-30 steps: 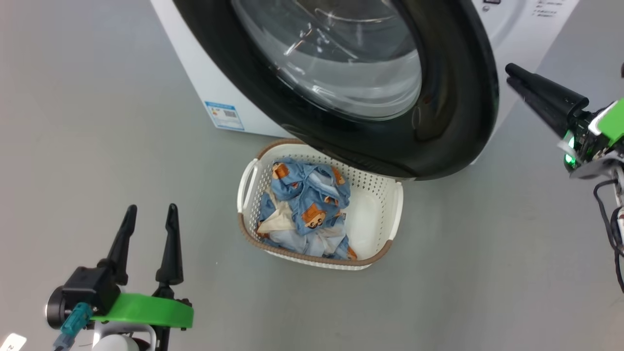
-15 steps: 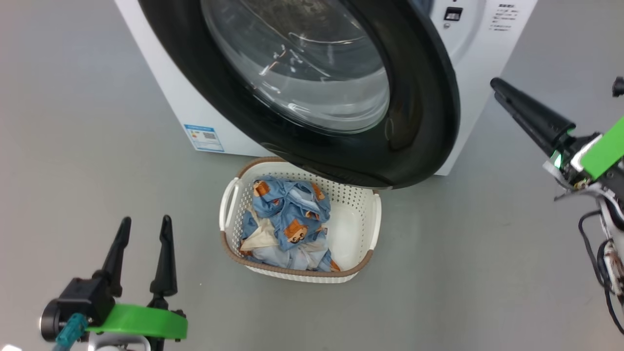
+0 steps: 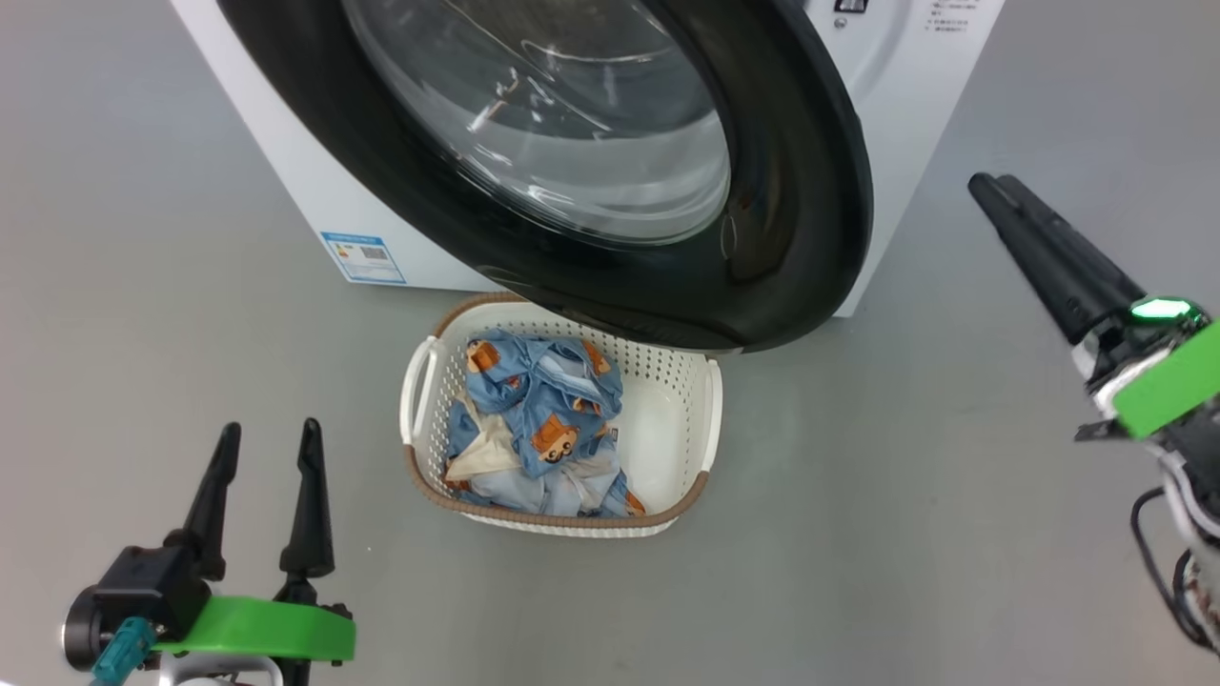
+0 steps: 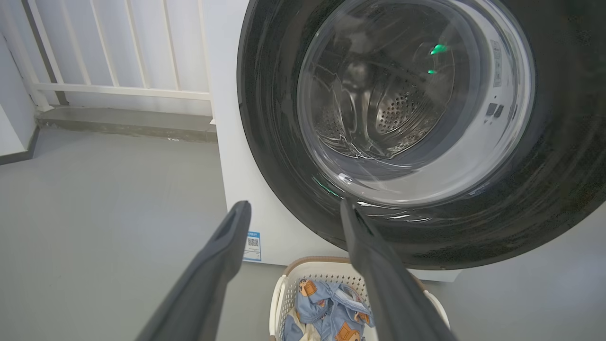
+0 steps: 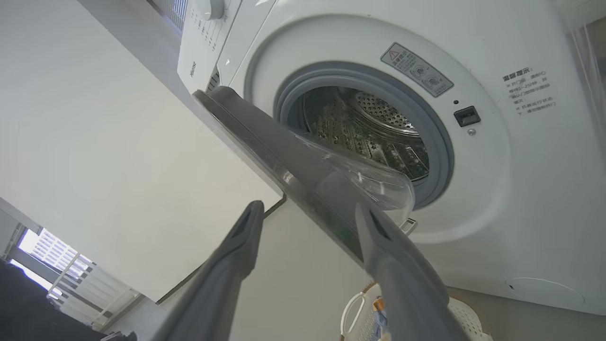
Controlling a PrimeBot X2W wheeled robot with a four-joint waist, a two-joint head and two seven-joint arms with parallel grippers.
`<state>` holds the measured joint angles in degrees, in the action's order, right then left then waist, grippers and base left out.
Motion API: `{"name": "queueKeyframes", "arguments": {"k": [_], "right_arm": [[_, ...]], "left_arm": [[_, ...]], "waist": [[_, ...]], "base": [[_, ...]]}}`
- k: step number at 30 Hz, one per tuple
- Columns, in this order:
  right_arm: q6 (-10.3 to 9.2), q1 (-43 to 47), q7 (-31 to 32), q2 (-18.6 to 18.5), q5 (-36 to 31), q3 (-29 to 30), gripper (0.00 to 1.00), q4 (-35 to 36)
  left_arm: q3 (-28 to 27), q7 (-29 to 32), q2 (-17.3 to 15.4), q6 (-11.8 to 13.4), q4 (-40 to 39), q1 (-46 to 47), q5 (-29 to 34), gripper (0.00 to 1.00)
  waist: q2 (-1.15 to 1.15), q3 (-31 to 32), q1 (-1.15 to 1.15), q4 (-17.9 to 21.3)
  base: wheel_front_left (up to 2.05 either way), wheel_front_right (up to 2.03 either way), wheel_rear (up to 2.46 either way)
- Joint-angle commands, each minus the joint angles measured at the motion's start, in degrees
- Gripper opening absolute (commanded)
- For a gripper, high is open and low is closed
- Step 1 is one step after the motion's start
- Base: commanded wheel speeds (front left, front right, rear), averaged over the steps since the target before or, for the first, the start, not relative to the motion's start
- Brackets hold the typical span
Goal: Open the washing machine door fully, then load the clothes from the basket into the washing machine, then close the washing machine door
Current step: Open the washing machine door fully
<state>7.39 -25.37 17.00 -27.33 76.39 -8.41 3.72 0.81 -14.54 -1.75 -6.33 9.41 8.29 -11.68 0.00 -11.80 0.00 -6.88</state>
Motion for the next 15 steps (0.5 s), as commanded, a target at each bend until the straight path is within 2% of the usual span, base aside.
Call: {"name": "queueKeyframes", "arguments": {"k": [1, 9, 12, 15], "right_arm": [[0.1, 1.36, -1.71, -1.1, -1.36, -1.18, 1.0, 2.46], [0.1, 5.39, -19.7, -8.71, -16.03, -9.12, 1.0, 5.35], [0.1, 6.41, -26.66, -11.47, -20.25, -11.44, 1.0, 4.64], [0.1, 7.49, -30.25, -12.63, -21.98, -12.94, 1.0, 3.4]], "left_arm": [[-2.08, -0.46, -1.12, -0.37, -1.67, 0.99, 0.79, 1.0], [-2.04, -0.46, -1.12, -0.43, -1.51, 1.32, 0.83, 1.0], [-2.11, -0.46, -1.12, -0.45, -1.55, 1.2, 0.85, 1.0], [-2.1, -0.46, -1.12, -0.47, -1.59, 1.15, 0.78, 1.0]], "waist": [[0.0, -0.51, 0.0, 0.42], [0.0, -0.72, 0.0, 0.82], [0.0, -0.75, 0.0, 0.97], [0.0, -0.97, 0.0, 1.13]], "base": [[0.0, 0.0, 0.0], [0.0, 0.0, 0.0], [0.0, 0.0, 0.0], [0.0, 0.0, 0.0]]}}
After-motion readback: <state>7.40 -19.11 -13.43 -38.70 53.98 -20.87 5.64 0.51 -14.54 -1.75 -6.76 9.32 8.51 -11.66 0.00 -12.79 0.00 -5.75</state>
